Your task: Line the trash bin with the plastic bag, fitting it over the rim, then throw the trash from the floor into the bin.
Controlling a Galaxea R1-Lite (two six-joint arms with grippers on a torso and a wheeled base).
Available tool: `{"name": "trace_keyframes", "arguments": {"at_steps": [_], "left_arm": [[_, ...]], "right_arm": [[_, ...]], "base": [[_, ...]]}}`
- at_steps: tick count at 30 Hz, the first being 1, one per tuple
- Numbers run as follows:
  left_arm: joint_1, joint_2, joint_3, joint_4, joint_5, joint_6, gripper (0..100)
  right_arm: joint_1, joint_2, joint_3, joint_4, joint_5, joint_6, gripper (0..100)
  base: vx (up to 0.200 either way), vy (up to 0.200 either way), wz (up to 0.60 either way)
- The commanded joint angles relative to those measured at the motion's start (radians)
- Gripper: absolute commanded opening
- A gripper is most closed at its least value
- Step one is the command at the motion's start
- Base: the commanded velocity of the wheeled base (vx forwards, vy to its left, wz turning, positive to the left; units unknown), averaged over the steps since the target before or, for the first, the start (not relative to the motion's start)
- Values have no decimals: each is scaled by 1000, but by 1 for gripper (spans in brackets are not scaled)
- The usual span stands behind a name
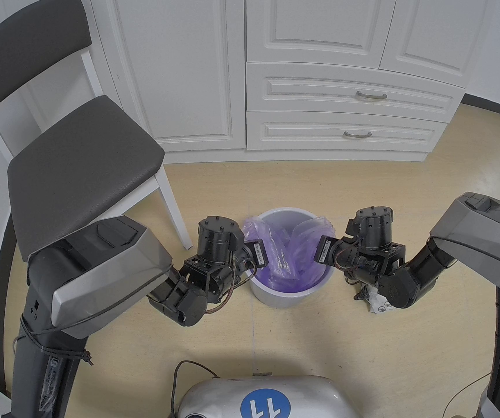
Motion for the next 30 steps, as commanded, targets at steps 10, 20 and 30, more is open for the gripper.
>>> {"name": "trace_keyframes", "arguments": {"at_steps": [10,20,30], "left_arm": [[-17,-7,-2,-4,59,44,0],[-18,-5,6,-18,114,138,0],[-17,12,69,-198,120,261,0]], "right_arm": [[20,-8,5,3,-111,-126,0],[36,-17,16,0,-194,-215,0],[43,-34,34,1,-196,-218,0]], "base": [[0,0,0],[0,0,0],[0,0,0]]}}
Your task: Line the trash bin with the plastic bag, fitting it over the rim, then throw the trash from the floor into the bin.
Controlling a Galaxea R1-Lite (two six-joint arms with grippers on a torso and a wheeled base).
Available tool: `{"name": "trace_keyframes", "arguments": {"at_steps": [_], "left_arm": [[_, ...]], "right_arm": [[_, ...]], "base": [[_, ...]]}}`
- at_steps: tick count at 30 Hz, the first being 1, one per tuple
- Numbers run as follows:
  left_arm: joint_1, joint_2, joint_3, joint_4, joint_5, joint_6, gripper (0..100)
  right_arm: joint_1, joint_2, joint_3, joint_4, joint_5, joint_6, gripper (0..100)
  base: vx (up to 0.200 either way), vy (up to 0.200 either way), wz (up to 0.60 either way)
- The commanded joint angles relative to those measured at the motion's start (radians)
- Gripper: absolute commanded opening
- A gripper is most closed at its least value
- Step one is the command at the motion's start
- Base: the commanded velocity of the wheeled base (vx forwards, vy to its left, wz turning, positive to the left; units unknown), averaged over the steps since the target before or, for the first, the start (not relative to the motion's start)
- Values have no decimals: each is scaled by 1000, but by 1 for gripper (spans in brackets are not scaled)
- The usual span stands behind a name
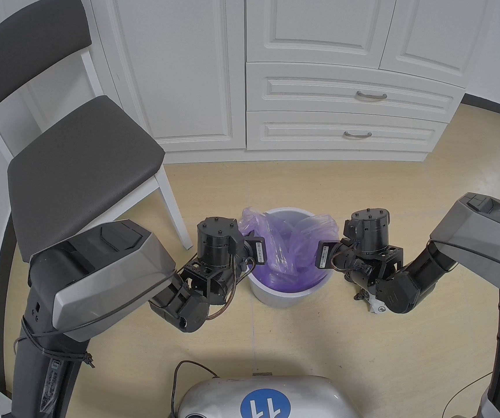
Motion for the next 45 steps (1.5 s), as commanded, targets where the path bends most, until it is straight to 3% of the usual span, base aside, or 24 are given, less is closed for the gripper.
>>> {"name": "trace_keyframes", "arguments": {"at_steps": [1,4,23,28,30,37,45], "left_arm": [[1,14,37,-59,-4,41,0],[1,23,57,-110,-10,77,0],[27,21,74,-112,-51,78,0],[70,9,84,-113,-108,74,0],[104,5,83,-112,-142,70,0],[128,9,71,-112,-185,-5,0],[167,41,40,-110,-212,-8,0]], "right_arm": [[3,-8,6,0,0,-1,0],[3,-8,7,0,0,-9,0],[-23,-40,44,4,11,-44,0],[-56,-103,47,130,78,-39,0],[-91,-137,47,193,141,-36,0],[-164,-117,33,208,164,-39,0],[-235,-57,16,205,233,-48,0]], "base": [[0,0,0],[0,0,0],[0,0,0],[0,0,0],[0,0,0],[0,0,0],[0,0,0]]}}
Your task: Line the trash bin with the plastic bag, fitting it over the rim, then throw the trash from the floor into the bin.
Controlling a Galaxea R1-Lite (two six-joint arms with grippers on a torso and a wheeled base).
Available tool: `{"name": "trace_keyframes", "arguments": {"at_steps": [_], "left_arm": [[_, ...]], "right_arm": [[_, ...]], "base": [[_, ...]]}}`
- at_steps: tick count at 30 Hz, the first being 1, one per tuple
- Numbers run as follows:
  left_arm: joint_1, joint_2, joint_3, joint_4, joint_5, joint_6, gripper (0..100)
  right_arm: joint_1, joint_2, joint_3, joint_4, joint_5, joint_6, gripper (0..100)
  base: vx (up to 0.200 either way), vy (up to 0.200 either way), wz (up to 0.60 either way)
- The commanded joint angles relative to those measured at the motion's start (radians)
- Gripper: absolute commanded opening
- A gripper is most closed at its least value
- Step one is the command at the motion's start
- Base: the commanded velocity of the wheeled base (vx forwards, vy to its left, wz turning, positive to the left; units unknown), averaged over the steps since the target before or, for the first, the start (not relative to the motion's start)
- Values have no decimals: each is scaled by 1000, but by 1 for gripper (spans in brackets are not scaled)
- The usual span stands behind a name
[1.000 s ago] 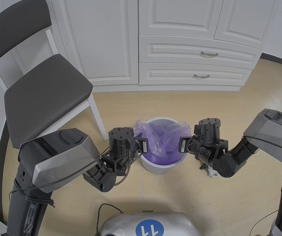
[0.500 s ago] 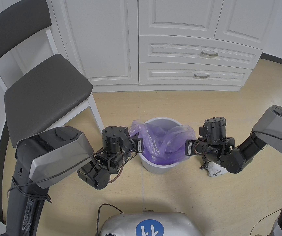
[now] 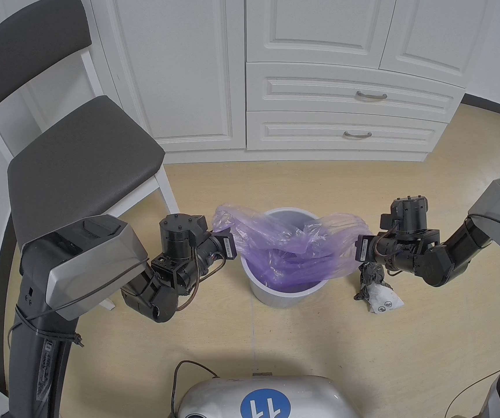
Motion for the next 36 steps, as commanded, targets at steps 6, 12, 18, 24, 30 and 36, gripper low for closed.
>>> {"name": "trace_keyframes", "arguments": {"at_steps": [6,12,18,24,30,36], "left_arm": [[46,45,-54,10,-1,-1,0],[69,50,-59,12,-12,3,0],[98,47,-39,10,-64,10,0],[131,39,15,-8,-165,16,0],[160,71,44,-121,-257,16,0],[177,71,81,-169,-323,18,0]], "right_arm": [[-81,47,3,-8,74,-53,0],[-100,47,16,-8,98,-77,0],[-133,46,52,-16,146,-152,0],[-158,43,97,-20,218,-229,0],[-186,46,135,-74,295,-287,0],[-196,44,164,-112,345,-293,0]], "base": [[0,0,0],[0,0,0],[0,0,0],[0,0,0],[0,0,0],[0,0,0]]}}
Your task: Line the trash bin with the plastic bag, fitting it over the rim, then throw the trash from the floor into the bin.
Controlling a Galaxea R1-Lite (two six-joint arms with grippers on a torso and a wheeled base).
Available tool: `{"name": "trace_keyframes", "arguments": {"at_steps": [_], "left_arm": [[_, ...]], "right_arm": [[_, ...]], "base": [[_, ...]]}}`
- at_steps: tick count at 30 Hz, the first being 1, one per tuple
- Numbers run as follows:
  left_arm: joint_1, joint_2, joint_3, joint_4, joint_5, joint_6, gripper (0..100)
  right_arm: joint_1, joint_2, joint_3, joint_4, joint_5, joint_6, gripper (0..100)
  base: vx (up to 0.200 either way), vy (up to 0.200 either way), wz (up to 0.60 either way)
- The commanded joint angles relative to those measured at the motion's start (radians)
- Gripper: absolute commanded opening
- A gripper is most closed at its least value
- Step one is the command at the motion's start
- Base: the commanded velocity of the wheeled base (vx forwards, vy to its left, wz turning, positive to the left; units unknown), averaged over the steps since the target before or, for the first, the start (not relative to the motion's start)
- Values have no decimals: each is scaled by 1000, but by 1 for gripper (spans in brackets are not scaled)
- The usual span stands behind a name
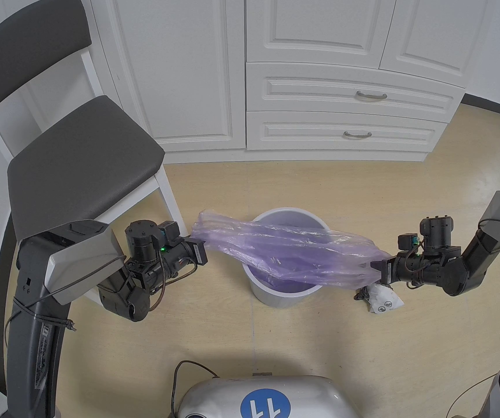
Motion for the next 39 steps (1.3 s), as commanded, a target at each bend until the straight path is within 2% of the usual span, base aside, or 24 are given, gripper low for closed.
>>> {"name": "trace_keyframes", "arguments": {"at_steps": [1,4,7,16,18,24,34,39], "left_arm": [[14,9,33,-18,-21,2,0],[19,6,59,-32,-56,7,0],[29,1,91,-35,-99,22,0],[34,-5,130,-24,-108,71,0],[32,-19,139,-12,-108,71,0],[29,-102,185,113,-108,76,0],[26,-115,238,211,-108,203,0],[23,-119,235,264,-108,209,0]], "right_arm": [[-12,-1,20,-5,8,-5,0],[-26,-4,29,-3,14,-32,0],[-41,-7,45,-2,57,-74,0],[-33,-26,54,41,60,-81,0],[-26,-49,49,101,60,-81,0],[-1,-101,32,224,60,-81,0],[34,-99,49,235,59,-94,0],[36,-84,49,236,54,-103,0]], "base": [[0,0,0],[0,0,0],[0,0,0],[0,0,0],[0,0,0],[0,0,0],[0,0,0],[0,0,0]]}}
